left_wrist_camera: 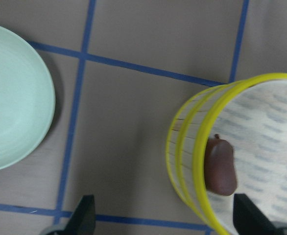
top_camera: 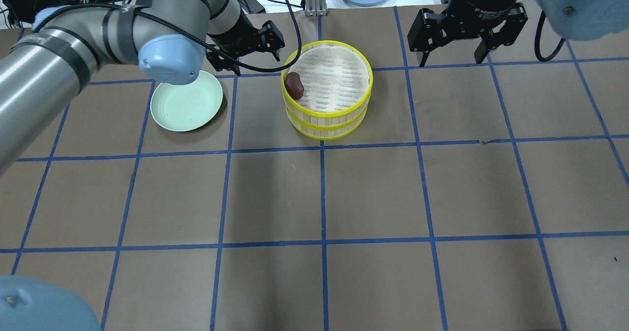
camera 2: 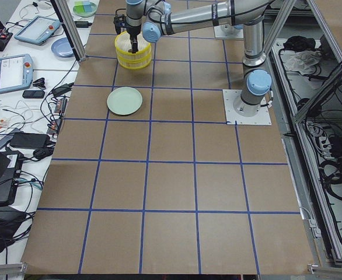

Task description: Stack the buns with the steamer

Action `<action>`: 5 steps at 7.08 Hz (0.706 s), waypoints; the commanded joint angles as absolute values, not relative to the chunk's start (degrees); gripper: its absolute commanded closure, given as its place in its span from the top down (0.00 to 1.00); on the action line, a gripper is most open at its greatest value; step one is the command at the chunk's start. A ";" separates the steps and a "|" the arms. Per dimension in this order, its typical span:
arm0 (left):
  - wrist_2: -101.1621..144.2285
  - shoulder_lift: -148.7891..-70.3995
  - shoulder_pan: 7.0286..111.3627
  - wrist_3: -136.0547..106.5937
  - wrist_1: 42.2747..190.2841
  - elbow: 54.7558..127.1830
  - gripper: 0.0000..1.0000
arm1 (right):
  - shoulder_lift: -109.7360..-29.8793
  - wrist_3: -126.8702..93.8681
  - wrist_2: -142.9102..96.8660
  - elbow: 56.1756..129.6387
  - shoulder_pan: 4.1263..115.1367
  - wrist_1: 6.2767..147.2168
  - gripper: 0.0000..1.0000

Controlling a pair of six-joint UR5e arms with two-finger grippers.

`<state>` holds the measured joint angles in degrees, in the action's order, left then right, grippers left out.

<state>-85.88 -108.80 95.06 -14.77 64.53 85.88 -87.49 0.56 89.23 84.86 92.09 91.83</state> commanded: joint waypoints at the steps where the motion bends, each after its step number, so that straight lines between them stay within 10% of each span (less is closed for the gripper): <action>1: -94.72 -103.30 92.99 -5.73 73.43 85.43 1.00 | -87.98 3.69 89.03 85.34 92.11 92.46 1.00; 5: -95.45 -95.47 90.80 -1.95 82.78 85.52 1.00 | -87.89 3.08 89.65 85.34 92.02 92.90 1.00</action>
